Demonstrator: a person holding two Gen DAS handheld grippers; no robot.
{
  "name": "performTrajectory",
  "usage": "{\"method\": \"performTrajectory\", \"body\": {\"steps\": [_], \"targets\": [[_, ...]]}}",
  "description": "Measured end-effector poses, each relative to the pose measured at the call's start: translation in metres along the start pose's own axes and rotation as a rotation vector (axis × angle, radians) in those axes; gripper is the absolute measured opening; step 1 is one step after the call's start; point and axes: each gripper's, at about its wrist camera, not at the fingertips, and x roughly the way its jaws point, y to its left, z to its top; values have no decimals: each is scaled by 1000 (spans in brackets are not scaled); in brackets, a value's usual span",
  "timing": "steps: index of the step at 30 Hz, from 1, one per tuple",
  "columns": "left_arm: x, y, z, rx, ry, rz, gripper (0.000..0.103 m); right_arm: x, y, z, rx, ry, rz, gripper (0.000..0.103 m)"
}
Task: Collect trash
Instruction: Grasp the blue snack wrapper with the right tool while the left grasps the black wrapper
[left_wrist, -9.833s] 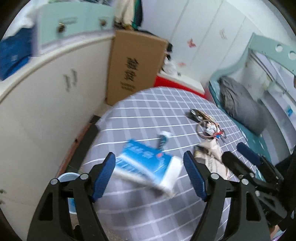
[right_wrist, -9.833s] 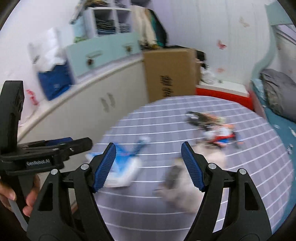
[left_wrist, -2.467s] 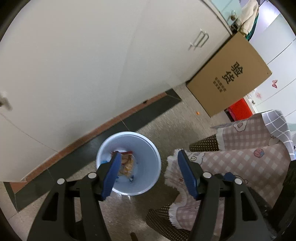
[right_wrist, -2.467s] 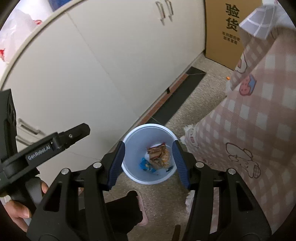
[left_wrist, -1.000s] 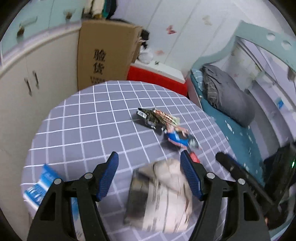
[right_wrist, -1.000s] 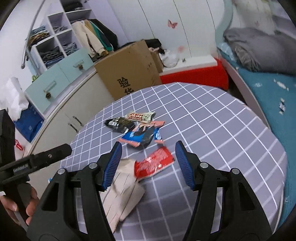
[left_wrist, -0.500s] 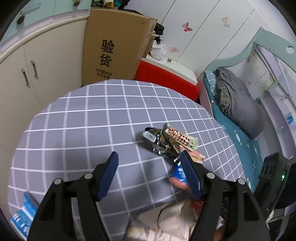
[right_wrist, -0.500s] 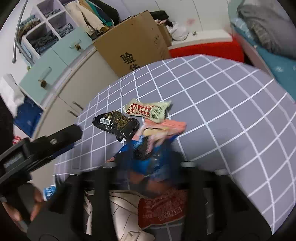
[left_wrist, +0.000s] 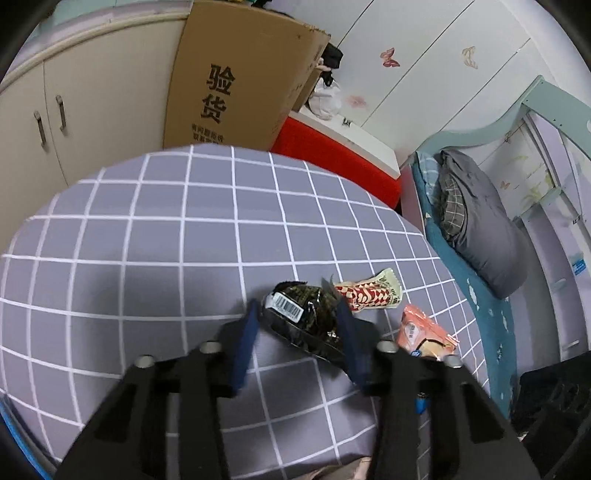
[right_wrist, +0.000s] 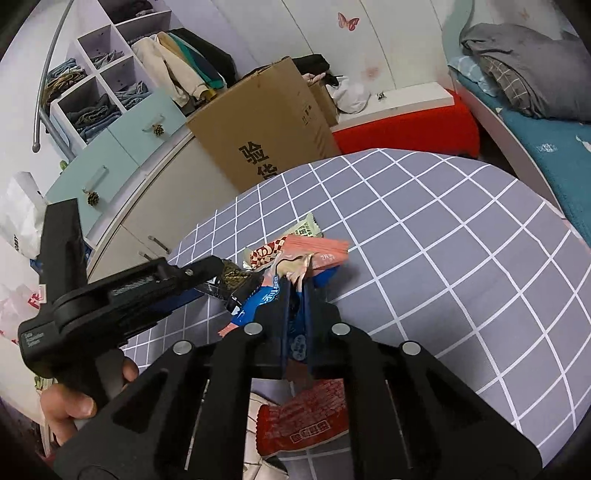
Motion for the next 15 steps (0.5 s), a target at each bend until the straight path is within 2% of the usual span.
{"method": "performTrajectory", "body": {"steps": [1,2,3,4,8,11,15], "targets": [[1,1,1,-11,3,-10,26,0,1,0,-3,-1,1,7],[2,2,2,-11,13,-2,13,1,1,1,-3,-3,1,7],[1,3,2,-10,17,-15,12,0,1,1,-5,-8,-1,7],[-4,4,1,-8,9,-23,6,-1,2,0,-9,-11,-4,7],[-28,3,-2,36,-25,-20,4,-8,8,1,-36,-42,-3,7],[-51,10,-5,29,-51,-51,4,-14,17,0,-52,-58,5,7],[-102,21,-13,31,-137,-76,4,-27,40,-7,-97,-71,12,7]]}}
